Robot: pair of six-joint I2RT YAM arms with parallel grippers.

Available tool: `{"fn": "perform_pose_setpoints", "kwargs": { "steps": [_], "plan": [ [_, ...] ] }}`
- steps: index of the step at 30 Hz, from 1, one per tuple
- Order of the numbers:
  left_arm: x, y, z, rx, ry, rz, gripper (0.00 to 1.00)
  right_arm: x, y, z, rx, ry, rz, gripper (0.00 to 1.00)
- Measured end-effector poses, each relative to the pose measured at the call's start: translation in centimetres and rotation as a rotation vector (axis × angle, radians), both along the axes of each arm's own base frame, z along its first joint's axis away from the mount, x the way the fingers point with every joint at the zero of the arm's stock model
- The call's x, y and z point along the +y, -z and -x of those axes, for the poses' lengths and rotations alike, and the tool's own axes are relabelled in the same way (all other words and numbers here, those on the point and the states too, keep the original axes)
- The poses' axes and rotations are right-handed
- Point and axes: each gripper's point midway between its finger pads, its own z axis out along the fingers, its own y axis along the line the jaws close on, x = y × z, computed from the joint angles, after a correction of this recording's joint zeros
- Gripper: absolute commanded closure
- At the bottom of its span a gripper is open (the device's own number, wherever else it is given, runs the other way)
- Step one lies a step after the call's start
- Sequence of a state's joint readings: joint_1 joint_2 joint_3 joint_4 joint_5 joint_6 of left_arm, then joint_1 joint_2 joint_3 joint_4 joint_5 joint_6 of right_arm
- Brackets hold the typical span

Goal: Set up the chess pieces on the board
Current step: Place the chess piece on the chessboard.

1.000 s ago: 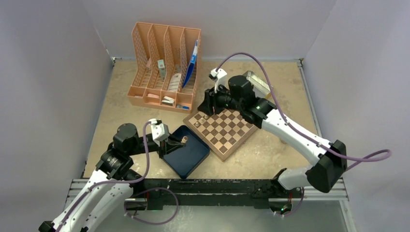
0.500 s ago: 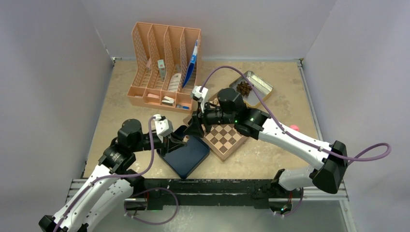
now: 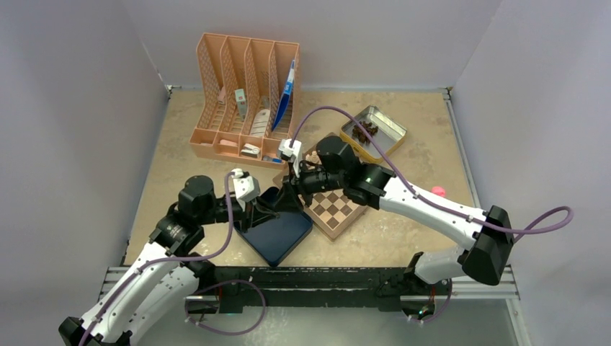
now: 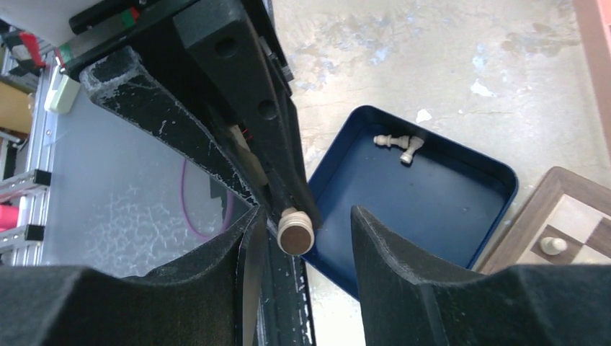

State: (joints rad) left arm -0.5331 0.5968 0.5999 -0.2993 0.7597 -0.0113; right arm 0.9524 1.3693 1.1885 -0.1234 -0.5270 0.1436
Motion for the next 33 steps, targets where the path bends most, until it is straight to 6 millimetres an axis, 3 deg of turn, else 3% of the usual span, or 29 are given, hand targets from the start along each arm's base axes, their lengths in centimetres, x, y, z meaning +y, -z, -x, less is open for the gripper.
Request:
{"fn": "perform_pose_setpoints", "kwargs": {
  "steps": [2, 9, 13, 17, 20, 29, 33],
  "plan": [
    [0.0, -0.1, 0.0, 0.000, 0.000, 0.003, 0.97, 0.1, 0.3, 0.4, 0.011, -0.020, 0.005, 0.51],
    [0.0, 0.0, -0.1, 0.001, -0.005, 0.000, 0.96, 0.2, 0.8, 1.0, 0.031, -0.055, 0.009, 0.80],
    [0.0, 0.1, -0.3, 0.013, -0.021, -0.001, 0.60, 0.2, 1.0, 0.9, 0.046, -0.036, 0.012, 0.87],
    [0.4, -0.4, -1.3, 0.090, -0.128, 0.013, 0.49, 0.1, 1.0, 0.3, 0.077, 0.036, 0.007, 0.89],
    [0.8, -2.2, -1.7, 0.148, -0.218, 0.069, 0.48, -0.1, 0.2, 0.0, 0.101, 0.092, -0.034, 0.89],
    [2.0, -8.6, -1.2, 0.315, -0.383, 0.365, 0.51, -2.4, -5.0, -1.7, 0.187, 0.308, -0.339, 0.89],
    [2.1, -11.0, -1.0, 0.362, -0.386, 0.488, 0.52, -3.2, -7.6, -1.0, 0.241, 0.312, -0.496, 0.89]
  ]
}}
